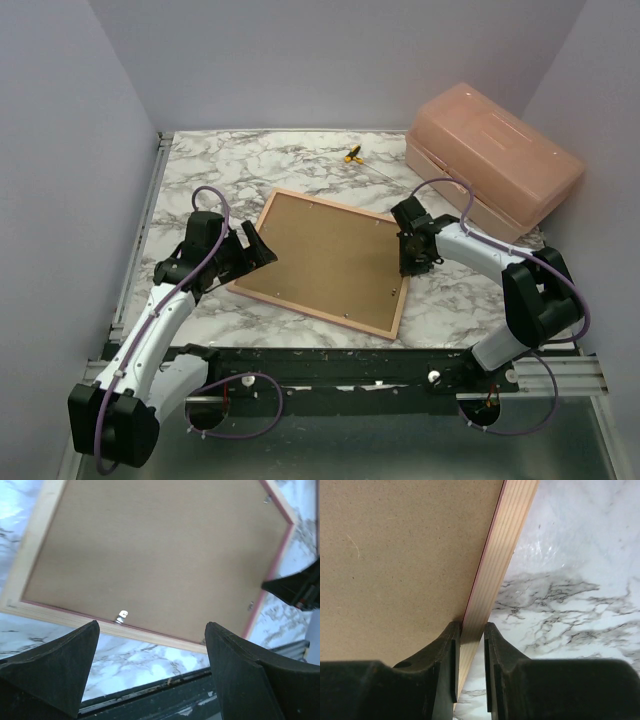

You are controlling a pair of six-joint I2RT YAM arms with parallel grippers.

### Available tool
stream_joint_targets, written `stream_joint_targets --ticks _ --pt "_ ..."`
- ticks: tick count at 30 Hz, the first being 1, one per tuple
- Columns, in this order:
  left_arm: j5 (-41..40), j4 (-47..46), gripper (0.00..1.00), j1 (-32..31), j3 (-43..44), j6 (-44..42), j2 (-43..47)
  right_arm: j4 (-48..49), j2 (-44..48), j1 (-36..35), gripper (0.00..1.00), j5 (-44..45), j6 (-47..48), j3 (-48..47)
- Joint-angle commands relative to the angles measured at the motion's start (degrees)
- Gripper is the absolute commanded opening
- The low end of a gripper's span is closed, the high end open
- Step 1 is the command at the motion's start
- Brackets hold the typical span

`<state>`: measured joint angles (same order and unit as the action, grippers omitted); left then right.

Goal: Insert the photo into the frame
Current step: Adjust the photo frame at the center of the board.

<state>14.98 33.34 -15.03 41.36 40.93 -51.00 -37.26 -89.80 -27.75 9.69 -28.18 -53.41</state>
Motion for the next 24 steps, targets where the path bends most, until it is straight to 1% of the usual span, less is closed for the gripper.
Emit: stream_joint_targets --ticks 1,4,5,6,7,8,10,13,16,19,22,24 --pt "-3.0 0.1 0.88 5.1 -1.7 -2.4 -3.6 -3.3 -0.2 -0.2 0.00 4.8 9.0 -3.4" --pt "-3.7 -1.6 0.88 8.1 -2.6 -1.9 -6.1 -2.3 0.7 -0.2 0.00 5.7 11.5 -2.8" --pt "-5.3 -2.0 0.88 8.6 -2.7 -1.8 -7.0 -2.1 0.6 -0.2 0.06 5.9 11.8 -2.7" --pt "-7.1 -2.3 0.88 9.0 -2.7 -1.6 -8.1 -2.0 0.2 -0.2 0.14 6.3 11.5 -2.7" --pt "-9.4 -2.6 0.87 9.2 -2.5 -1.6 -9.2 -2.0 -0.1 -0.1 0.27 6.8 10.5 -2.9" --pt "-11.4 -2.7 0.88 9.3 -2.3 -1.6 -10.7 -1.8 -0.3 -0.2 0.37 7.1 9.3 -2.8" --pt "-14.0 -3.0 0.87 9.4 -1.7 -1.7 -13.3 -1.4 -0.3 -0.2 0.62 7.3 6.7 -2.8" --pt "-14.0 -4.6 0.86 9.5 -1.1 -1.9 -17.5 -1.1 -0.8 0.4 0.80 6.1 2.0 -2.8" --pt "-12.7 -5.8 0.84 9.5 -0.6 -2.1 -21.1 -0.7 -1.3 1.3 0.85 2.4 -1.3 -2.3" --pt "-10.6 -6.1 0.83 9.5 0.5 -3.3 -24.7 2.3 -0.2 2.8 0.89 -3.8 -3.5 0.6" --pt "-7.0 -6.4 0.81 9.3 1.2 -4.4 -26.9 6.5 1.3 5.0 0.90 -11.9 -4.9 4.1" --pt "-5.0 -6.7 0.80 8.9 1.1 -4.8 -27.8 8.4 1.8 5.9 0.90 -15.8 -5.3 5.8"
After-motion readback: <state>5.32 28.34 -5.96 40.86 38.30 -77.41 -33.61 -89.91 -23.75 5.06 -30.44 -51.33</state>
